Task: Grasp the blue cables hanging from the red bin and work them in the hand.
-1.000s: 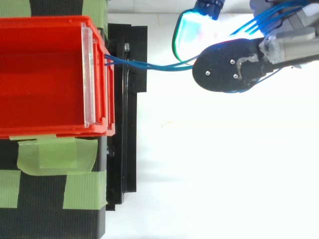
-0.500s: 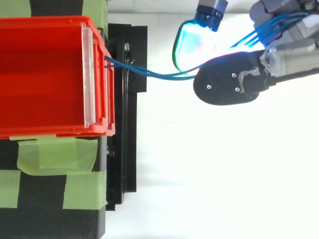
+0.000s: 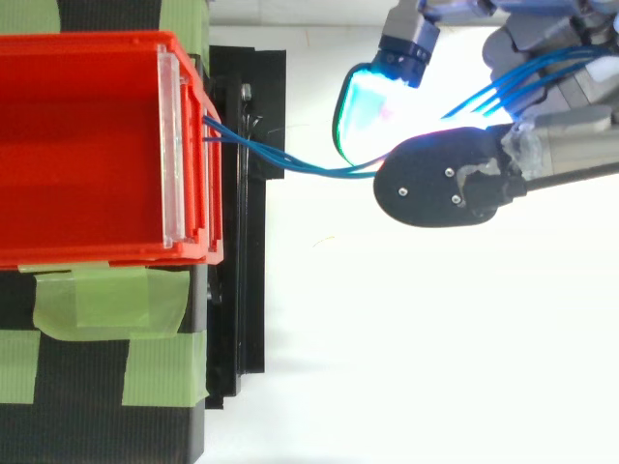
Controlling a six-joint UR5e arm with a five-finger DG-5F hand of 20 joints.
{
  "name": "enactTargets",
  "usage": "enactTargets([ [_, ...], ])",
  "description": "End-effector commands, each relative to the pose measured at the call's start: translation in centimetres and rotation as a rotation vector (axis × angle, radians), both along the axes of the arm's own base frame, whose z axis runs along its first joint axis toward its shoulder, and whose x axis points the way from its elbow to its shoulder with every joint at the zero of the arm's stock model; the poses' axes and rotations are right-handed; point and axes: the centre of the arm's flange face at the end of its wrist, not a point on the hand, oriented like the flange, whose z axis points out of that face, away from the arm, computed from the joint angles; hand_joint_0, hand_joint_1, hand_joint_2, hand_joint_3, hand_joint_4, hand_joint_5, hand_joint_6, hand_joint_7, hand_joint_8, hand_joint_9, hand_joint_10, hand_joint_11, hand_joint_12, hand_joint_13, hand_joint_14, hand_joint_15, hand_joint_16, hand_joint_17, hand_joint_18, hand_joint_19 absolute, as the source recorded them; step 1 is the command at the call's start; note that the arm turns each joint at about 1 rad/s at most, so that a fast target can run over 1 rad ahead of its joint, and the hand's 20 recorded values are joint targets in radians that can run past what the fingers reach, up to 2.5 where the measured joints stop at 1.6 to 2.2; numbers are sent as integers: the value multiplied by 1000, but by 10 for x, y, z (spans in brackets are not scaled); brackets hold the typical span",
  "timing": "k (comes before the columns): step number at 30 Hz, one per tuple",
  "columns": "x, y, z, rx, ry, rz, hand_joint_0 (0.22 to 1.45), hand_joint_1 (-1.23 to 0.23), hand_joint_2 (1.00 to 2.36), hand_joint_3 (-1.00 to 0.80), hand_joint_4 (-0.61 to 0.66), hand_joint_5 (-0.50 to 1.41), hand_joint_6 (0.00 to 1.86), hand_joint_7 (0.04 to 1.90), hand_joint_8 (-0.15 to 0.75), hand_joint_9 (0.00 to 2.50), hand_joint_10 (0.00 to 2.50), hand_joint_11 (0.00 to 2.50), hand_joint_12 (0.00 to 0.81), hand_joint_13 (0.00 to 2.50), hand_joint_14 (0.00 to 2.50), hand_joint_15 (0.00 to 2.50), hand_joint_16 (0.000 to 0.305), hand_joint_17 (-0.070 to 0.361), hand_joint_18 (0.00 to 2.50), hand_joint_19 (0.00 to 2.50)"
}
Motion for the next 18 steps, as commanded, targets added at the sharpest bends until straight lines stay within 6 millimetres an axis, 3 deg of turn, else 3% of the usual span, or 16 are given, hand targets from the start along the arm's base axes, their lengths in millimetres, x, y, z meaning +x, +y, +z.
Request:
enactTargets([
  [1,0,3,0,22,-5,0,986,-576,1609,398,260,381,129,1284,511,782,2500,2500,522,833,2500,1889,60,134,1199,1374],
  [7,-1,3,-1,47,-8,-3,1022,-585,1687,496,211,397,108,1309,511,782,2500,2500,522,833,2500,1889,60,134,1199,1374],
  [8,-1,3,0,51,-11,-4,924,-569,1969,344,213,399,113,1304,511,782,2500,2500,522,833,2500,1889,60,134,1199,1374],
  [9,-1,3,0,54,-11,-4,910,-569,2009,334,206,396,114,1305,511,782,2500,2500,522,833,2500,1889,60,134,1199,1374],
  [14,-1,4,0,107,-31,-9,903,-599,2029,332,157,351,152,1282,511,782,2500,2500,522,833,2500,1889,60,134,1199,1374],
  [15,-1,5,0,114,-33,-8,875,-601,2087,306,160,347,164,1285,511,782,2500,2500,522,833,2500,1889,60,134,1199,1374],
  [16,-1,5,-1,125,-36,-10,877,-598,2075,324,170,346,170,1283,511,782,2500,2500,522,833,2500,1889,60,134,1199,1374],
  [18,-1,6,0,144,-44,-10,918,-613,1919,419,170,310,230,1259,511,782,2500,2500,522,833,2500,1889,60,134,1199,1374],
])
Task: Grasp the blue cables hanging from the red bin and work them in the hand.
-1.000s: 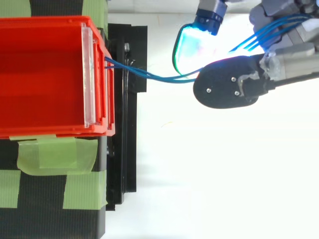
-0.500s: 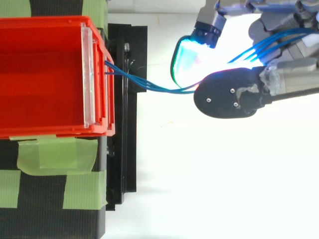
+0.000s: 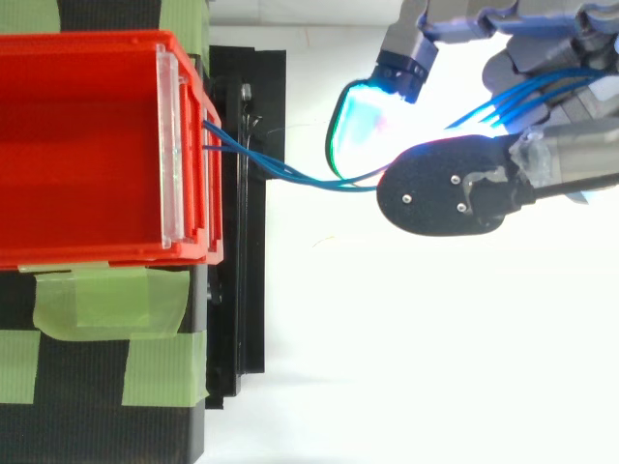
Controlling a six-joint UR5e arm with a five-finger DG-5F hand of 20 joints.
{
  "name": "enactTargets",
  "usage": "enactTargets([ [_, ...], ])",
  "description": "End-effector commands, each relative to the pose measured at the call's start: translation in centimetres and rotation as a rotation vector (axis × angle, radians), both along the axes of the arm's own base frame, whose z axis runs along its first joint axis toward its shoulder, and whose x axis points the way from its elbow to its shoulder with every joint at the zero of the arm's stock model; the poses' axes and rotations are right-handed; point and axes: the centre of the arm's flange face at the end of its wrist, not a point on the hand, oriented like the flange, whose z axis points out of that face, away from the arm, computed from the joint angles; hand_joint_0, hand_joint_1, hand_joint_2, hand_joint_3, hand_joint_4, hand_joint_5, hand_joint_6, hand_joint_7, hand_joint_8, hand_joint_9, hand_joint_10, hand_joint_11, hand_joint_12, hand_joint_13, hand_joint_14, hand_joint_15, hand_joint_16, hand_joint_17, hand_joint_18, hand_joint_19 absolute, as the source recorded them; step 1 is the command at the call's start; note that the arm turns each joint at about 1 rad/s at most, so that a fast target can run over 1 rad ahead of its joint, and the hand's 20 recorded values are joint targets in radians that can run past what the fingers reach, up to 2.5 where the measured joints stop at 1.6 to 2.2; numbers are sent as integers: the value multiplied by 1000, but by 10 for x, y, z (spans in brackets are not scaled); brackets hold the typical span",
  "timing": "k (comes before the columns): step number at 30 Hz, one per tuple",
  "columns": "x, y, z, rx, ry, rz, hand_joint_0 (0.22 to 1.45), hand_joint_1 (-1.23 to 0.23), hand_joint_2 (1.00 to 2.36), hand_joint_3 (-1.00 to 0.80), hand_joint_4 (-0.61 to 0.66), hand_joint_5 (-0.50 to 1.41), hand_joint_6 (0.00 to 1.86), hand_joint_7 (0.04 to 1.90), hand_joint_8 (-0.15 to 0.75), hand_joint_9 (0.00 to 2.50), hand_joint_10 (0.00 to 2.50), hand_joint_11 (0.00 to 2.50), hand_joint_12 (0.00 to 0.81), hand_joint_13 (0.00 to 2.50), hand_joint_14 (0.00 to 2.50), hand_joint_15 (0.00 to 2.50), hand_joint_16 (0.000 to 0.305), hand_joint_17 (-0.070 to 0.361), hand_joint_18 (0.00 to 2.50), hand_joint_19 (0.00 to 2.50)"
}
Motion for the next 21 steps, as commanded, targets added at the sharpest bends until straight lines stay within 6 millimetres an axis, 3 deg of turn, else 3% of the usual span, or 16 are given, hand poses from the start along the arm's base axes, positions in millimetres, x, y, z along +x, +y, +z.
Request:
enactTargets([
  [1,0,1,0,36,-13,-3,914,-618,1912,422,176,301,236,1254,511,782,2500,2500,522,833,2500,1889,60,134,1199,1374],
  [4,0,4,0,76,-26,-1,859,-615,1983,385,181,280,229,1239,511,782,2500,2500,522,833,2500,1889,60,134,1199,1374],
  [12,1,9,0,163,-47,28,845,-636,1982,362,185,266,184,1247,511,782,2500,2500,522,833,2500,1889,60,134,1199,1374],
  [21,3,18,-1,316,-84,56,911,-658,1852,414,164,266,152,1251,511,782,2500,2500,522,833,2500,1889,60,134,1199,1374],
])
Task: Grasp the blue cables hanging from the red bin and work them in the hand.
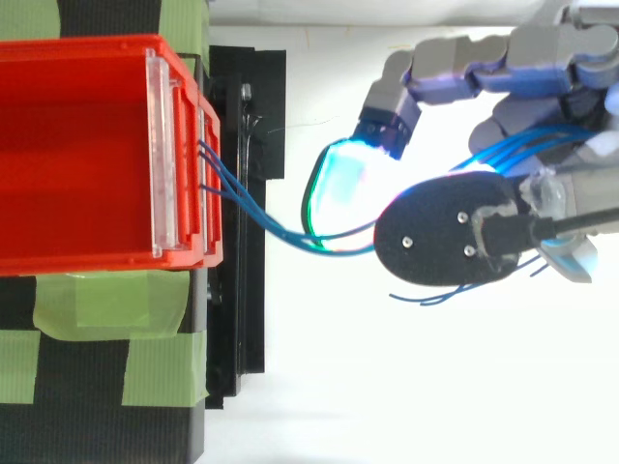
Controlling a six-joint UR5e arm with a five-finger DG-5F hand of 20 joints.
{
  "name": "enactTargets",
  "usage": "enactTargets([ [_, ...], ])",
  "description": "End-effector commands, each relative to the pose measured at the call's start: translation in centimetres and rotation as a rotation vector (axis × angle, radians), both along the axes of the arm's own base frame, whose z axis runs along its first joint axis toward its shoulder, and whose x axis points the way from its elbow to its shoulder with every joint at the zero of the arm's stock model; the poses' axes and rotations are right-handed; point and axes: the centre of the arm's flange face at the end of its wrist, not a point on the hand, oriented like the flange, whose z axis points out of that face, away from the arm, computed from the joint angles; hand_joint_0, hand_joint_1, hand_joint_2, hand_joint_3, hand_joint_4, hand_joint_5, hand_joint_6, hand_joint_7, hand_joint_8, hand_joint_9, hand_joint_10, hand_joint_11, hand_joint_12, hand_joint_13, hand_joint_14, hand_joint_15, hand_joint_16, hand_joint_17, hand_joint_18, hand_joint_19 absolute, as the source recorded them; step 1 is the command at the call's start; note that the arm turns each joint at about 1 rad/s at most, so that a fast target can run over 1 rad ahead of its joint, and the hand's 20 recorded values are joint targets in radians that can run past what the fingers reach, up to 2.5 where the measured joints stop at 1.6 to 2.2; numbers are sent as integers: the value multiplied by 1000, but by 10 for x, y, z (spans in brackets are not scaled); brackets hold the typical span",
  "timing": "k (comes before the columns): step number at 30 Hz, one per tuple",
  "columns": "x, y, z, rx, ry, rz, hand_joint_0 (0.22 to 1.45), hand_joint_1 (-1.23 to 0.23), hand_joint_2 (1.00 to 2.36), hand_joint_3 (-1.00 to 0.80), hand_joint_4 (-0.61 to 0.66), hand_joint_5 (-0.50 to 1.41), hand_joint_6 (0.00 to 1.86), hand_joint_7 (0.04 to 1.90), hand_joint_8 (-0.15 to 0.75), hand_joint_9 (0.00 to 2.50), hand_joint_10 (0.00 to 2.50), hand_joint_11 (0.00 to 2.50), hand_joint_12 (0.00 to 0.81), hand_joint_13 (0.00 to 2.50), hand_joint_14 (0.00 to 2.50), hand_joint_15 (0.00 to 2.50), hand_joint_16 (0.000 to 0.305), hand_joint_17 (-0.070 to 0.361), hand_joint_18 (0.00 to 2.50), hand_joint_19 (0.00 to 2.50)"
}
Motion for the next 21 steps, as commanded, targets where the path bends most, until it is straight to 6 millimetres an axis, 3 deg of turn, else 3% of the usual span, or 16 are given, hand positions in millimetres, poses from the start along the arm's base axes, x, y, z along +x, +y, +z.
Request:
enactTargets([
  [1,1,5,0,86,-19,14,917,-656,1838,427,167,265,149,1259,511,782,2500,2500,522,833,2500,1889,60,134,1199,1374],
  [14,1,10,-1,214,-46,23,914,-663,1840,394,165,267,139,1261,511,782,2500,2500,522,833,2500,1889,60,134,1199,1374],
  [15,1,12,0,231,-48,27,928,-678,1764,416,169,268,140,1260,511,782,2500,2500,522,833,2500,1889,60,134,1199,1374],
  [18,1,12,-1,230,-41,38,877,-726,1729,292,191,270,138,1251,511,782,2500,2500,522,833,2500,1889,60,134,1199,1374],
  [21,1,10,-2,215,-35,40,872,-743,1654,286,200,269,126,1256,511,782,2500,2500,522,833,2500,1889,60,134,1199,1374],
])
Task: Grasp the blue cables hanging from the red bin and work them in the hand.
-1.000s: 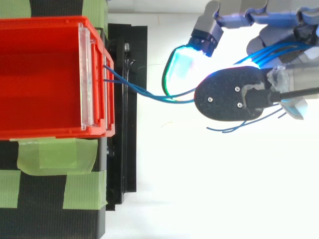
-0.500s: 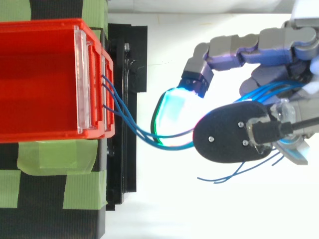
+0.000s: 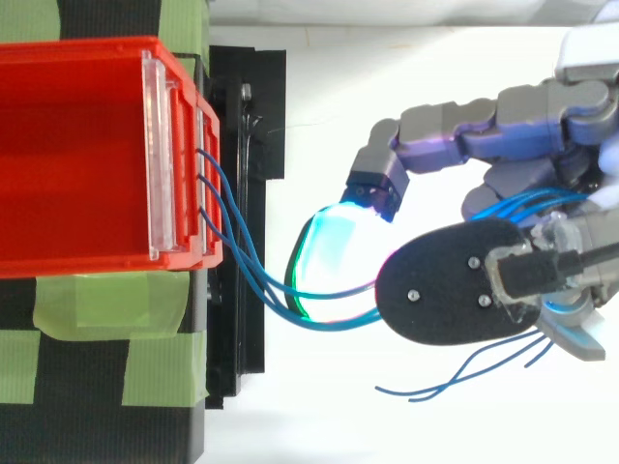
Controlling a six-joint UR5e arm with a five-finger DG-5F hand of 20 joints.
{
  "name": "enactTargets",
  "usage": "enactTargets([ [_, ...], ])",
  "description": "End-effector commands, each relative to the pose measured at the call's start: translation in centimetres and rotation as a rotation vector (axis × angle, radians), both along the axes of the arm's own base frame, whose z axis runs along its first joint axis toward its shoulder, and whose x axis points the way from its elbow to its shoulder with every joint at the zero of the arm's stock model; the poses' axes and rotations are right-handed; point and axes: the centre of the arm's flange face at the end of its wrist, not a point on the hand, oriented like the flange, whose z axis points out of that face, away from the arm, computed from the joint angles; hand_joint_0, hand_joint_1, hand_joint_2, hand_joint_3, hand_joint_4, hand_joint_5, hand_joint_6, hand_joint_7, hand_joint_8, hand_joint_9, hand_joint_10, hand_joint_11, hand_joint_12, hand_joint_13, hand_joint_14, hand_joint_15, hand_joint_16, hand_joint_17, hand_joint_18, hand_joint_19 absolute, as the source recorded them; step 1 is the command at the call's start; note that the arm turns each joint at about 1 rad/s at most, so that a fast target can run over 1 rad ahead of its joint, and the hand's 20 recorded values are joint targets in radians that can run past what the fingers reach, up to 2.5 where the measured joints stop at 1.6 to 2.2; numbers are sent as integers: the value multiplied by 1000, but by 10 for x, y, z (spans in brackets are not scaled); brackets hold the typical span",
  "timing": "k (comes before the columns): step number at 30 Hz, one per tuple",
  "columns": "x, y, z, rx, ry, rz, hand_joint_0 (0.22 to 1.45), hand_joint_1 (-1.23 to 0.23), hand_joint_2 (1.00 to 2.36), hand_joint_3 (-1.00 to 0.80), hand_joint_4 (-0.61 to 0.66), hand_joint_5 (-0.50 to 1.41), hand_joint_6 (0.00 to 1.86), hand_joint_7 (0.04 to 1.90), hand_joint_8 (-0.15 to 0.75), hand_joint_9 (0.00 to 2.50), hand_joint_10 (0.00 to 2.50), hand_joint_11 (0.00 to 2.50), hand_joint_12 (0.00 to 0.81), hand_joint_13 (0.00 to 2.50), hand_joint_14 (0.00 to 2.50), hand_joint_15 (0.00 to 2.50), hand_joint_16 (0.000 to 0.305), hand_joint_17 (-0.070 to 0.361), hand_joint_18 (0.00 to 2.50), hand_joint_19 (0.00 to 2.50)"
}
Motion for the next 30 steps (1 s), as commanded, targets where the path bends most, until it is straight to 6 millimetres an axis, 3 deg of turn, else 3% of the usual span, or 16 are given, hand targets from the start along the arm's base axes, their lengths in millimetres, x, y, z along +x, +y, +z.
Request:
enactTargets([
  [1,0,-1,0,-11,5,5,872,-745,1651,277,199,269,125,1256,511,782,2500,2500,522,833,2500,1889,60,134,1199,1374],
  [11,-1,-4,-1,-10,8,-1,809,-749,1769,225,205,246,64,1265,511,782,2500,2500,522,833,2500,1889,60,134,1199,1374],
  [18,2,-5,1,16,-17,-9,816,-747,1695,286,196,220,1,1253,511,782,2500,2500,522,833,2500,1889,60,134,1199,1374],
  [20,2,-7,1,31,-21,-17,775,-717,1847,241,194,215,2,1242,511,782,2500,2500,522,833,2500,1889,60,134,1199,1374],
  [23,2,-7,1,56,-27,-21,776,-702,1911,225,184,213,3,1220,511,782,2500,2500,522,833,2500,1889,60,134,1199,1374],
  [30,2,-6,1,60,-26,-21,906,-708,1767,293,143,217,4,1225,511,782,2500,2500,522,833,2500,1889,60,134,1199,1374],
])
